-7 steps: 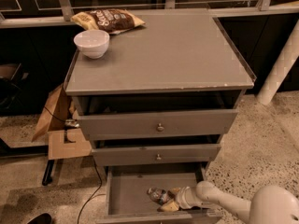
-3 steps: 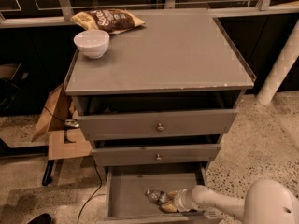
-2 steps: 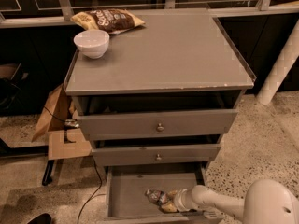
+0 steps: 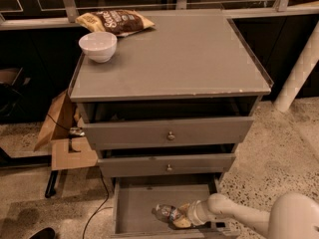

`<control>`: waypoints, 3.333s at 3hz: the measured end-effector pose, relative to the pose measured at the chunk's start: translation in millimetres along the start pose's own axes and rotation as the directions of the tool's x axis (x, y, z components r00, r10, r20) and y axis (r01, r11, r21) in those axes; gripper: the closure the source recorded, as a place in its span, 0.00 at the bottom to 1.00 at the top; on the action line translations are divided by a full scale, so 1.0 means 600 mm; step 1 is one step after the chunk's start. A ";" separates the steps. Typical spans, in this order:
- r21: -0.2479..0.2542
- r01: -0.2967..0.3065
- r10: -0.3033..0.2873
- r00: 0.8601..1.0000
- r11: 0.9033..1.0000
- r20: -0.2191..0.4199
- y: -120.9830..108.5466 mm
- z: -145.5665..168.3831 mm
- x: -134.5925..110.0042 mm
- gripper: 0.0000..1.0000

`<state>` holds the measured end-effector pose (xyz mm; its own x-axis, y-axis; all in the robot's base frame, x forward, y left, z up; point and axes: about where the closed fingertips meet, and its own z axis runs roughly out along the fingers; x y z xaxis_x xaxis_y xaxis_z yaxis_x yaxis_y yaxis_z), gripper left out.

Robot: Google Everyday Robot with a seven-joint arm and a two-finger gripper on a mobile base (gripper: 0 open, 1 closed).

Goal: Pick water bottle from bottom drawer and place on counter

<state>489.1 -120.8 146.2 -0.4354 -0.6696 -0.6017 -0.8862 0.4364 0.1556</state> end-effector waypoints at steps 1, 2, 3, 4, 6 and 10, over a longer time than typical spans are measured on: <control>-0.011 0.034 -0.034 0.999 0.999 -0.016 0.021 -0.059 -0.033 1.00; 0.036 0.086 -0.084 0.996 0.996 -0.043 0.038 -0.142 -0.092 1.00; 0.138 0.135 -0.131 0.991 0.981 -0.037 0.049 -0.218 -0.181 1.00; 0.169 0.162 -0.158 0.987 0.972 -0.038 0.064 -0.256 -0.206 1.00; 0.147 0.169 -0.165 0.986 0.975 -0.037 0.076 -0.281 -0.227 1.00; 0.142 0.258 -0.233 0.957 0.956 -0.171 0.173 -0.532 -0.499 1.00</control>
Offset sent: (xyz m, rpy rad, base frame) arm -0.0251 0.0007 0.2279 -0.1577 -0.1545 0.1144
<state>477.1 -66.9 592.8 -0.2376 -0.8455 -0.4782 -0.9368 0.3296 -0.1173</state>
